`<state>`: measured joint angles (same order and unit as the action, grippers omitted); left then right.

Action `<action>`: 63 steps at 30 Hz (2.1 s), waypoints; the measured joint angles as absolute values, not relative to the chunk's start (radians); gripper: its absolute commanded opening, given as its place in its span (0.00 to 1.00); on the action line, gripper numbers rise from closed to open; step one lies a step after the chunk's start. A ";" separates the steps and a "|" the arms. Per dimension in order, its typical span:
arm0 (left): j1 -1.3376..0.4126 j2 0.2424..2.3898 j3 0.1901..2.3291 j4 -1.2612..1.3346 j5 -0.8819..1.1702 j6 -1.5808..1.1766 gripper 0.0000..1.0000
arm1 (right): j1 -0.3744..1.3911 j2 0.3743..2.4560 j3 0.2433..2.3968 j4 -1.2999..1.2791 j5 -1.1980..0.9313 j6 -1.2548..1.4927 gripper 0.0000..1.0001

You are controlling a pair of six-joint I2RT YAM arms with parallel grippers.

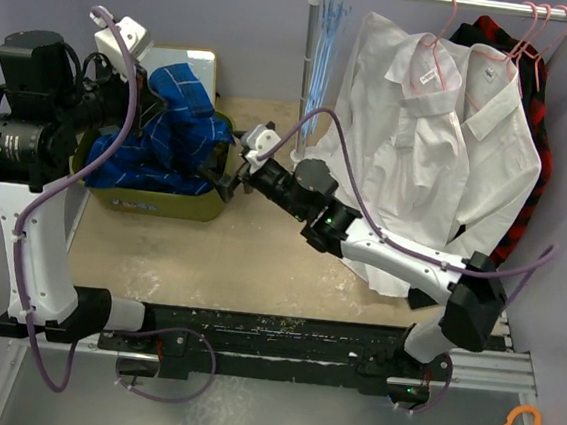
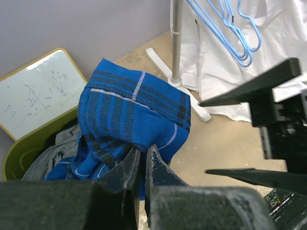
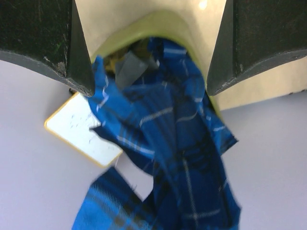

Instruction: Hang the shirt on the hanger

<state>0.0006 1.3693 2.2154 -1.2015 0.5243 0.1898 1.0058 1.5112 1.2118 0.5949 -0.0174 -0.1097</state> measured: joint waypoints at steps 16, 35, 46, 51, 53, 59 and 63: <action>0.001 1.377 2.486 -1.338 0.600 0.251 0.13 | 0.994 1.864 1.728 0.410 -0.332 -0.141 0.00; 0.000 1.424 2.405 -1.145 0.609 0.213 0.99 | 0.855 1.313 1.641 0.402 0.116 -0.187 0.00; -0.168 1.332 1.756 -1.221 0.651 0.430 0.99 | 0.823 1.179 1.081 0.315 0.303 -0.011 0.00; -0.327 1.306 1.584 -1.211 0.548 0.458 0.99 | 0.794 1.143 1.005 0.259 0.432 0.090 0.00; -0.336 1.306 1.565 -1.196 0.519 0.465 0.99 | 0.764 1.140 0.984 0.254 0.459 0.150 0.00; -0.363 1.299 1.542 -1.149 0.492 0.463 0.99 | 0.680 1.211 0.962 0.221 0.459 0.281 0.00; -0.417 1.299 1.533 -1.122 0.499 0.444 0.99 | 0.680 1.254 0.965 0.230 0.379 0.293 0.00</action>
<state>-0.4168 1.2995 1.5330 -1.1225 0.4988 0.4438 0.6804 1.2537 0.9649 0.2302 0.3786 0.2932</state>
